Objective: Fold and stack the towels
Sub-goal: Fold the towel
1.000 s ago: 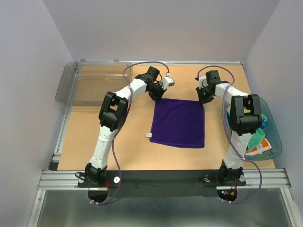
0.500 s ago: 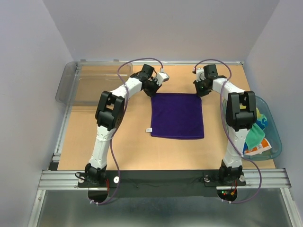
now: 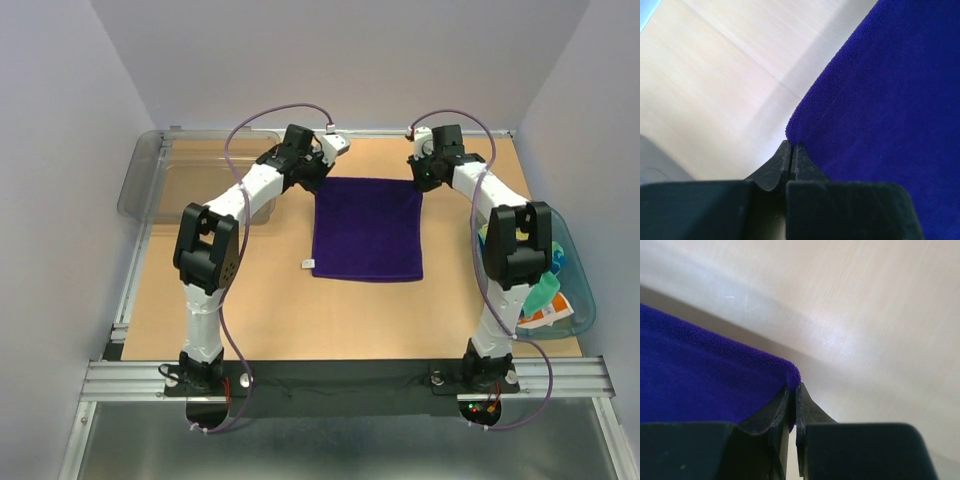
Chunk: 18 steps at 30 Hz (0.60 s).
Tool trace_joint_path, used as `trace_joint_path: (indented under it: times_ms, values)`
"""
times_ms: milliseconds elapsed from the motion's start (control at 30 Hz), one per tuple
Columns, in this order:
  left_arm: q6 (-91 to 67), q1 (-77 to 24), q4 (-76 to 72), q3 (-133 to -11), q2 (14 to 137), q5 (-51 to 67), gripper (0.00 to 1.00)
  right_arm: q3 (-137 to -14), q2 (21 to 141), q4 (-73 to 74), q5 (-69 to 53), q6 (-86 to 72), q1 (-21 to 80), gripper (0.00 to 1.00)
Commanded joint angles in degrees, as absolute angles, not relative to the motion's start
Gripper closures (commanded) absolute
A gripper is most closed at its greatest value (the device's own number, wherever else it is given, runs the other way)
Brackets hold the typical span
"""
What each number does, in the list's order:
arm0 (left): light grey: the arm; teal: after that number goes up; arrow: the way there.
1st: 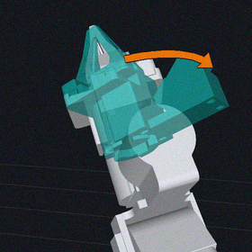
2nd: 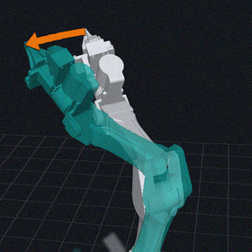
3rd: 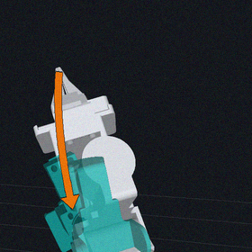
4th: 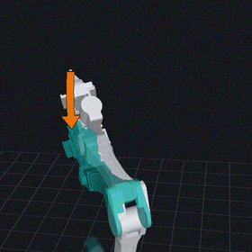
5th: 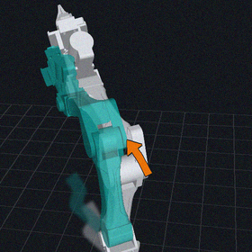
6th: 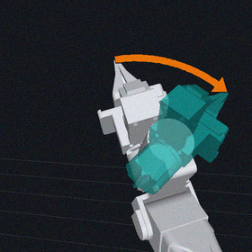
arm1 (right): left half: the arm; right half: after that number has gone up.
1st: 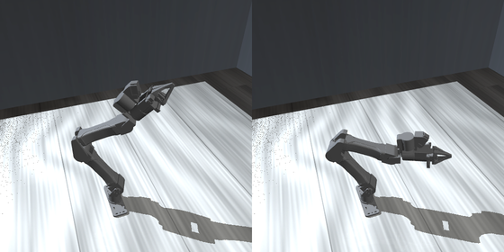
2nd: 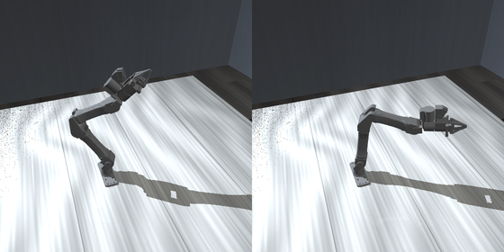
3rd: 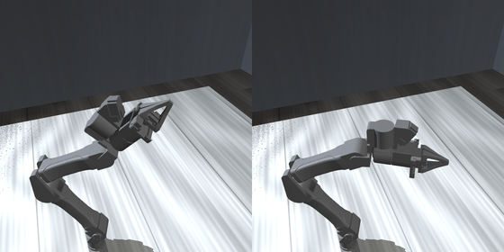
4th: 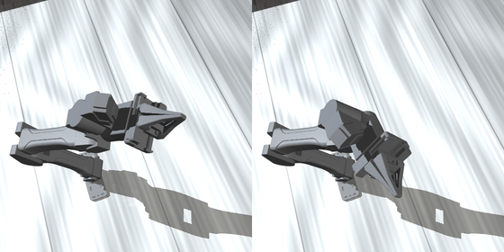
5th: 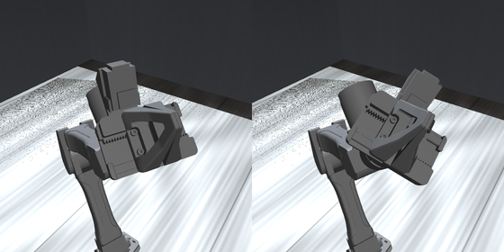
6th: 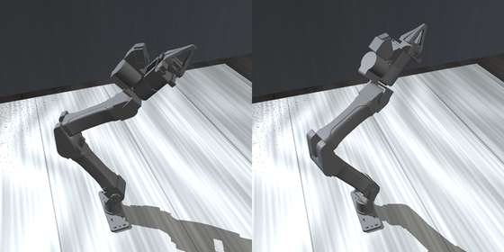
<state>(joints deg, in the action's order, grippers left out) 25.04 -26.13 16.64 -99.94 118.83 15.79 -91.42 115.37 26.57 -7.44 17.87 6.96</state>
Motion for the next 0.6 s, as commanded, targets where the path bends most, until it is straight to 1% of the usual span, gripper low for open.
trace_joint_path:
  times_ms: [0,200,267,567]
  values:
    - [22.15,-24.87,14.68,-95.28,113.30,13.97,1.00,-87.81,108.20,23.91,-6.15,18.81,6.94,0.93]
    - [18.46,-25.40,14.15,-88.26,108.30,15.64,1.00,-81.40,101.26,23.99,-9.14,16.53,7.21,0.93]
    - [17.14,-25.75,14.15,-85.89,106.19,15.91,1.00,-77.19,98.72,23.99,-10.10,15.82,7.38,0.92]
    - [12.40,-27.07,13.27,-77.97,98.62,15.64,1.00,-67.16,90.88,24.08,-12.39,13.89,7.73,0.92]
